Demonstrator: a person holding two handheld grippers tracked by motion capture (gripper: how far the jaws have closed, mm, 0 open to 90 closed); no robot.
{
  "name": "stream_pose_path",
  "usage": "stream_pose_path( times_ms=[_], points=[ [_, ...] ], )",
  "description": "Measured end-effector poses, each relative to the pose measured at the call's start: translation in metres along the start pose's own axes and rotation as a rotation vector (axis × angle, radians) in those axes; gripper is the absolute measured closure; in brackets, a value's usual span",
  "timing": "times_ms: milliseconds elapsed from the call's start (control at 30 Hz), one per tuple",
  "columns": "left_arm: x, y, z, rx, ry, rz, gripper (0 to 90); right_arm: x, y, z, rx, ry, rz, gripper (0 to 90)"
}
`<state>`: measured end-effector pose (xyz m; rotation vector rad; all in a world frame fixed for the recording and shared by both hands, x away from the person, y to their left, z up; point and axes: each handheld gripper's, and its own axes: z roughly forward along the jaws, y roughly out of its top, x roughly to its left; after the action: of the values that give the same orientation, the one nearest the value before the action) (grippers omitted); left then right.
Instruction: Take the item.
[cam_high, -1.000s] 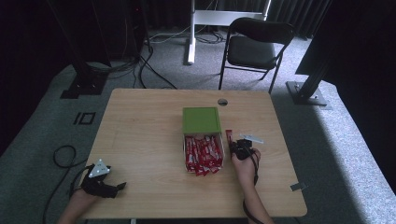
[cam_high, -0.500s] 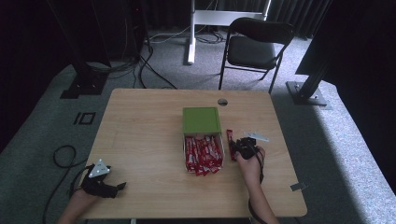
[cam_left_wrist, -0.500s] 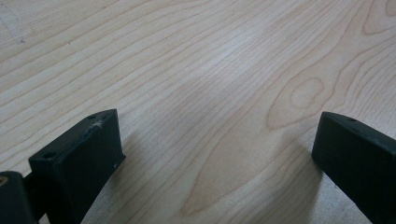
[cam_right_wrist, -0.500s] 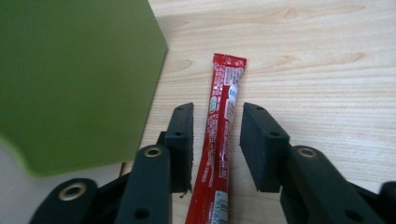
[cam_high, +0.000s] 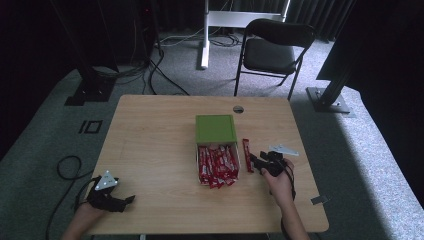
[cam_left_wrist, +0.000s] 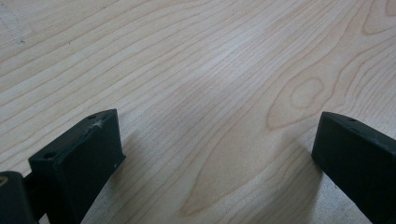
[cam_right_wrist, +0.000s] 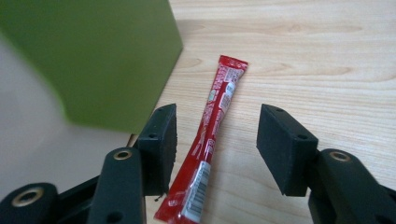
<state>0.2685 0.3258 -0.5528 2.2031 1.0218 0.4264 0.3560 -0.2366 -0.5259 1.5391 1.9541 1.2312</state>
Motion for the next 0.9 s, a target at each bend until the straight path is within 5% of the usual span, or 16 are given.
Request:
stream_pose_path(
  times_ms=[200, 500, 900],
  points=[
    [0.0, 0.0, 0.0, 0.001, 0.0, 0.0, 2.5, -0.009, -0.004, -0.014, -0.053, 0.083, -0.052, 38.6],
    [0.0, 0.0, 0.0, 0.001, 0.0, 0.0, 2.6, -0.016, -0.014, -0.029, -0.06, 0.14, -0.127, 30.9],
    [0.0, 0.0, 0.0, 0.001, 0.0, 0.0, 2.6, -0.017, -0.033, -0.036, 0.037, 0.281, -0.279, 19.3]
  ],
)
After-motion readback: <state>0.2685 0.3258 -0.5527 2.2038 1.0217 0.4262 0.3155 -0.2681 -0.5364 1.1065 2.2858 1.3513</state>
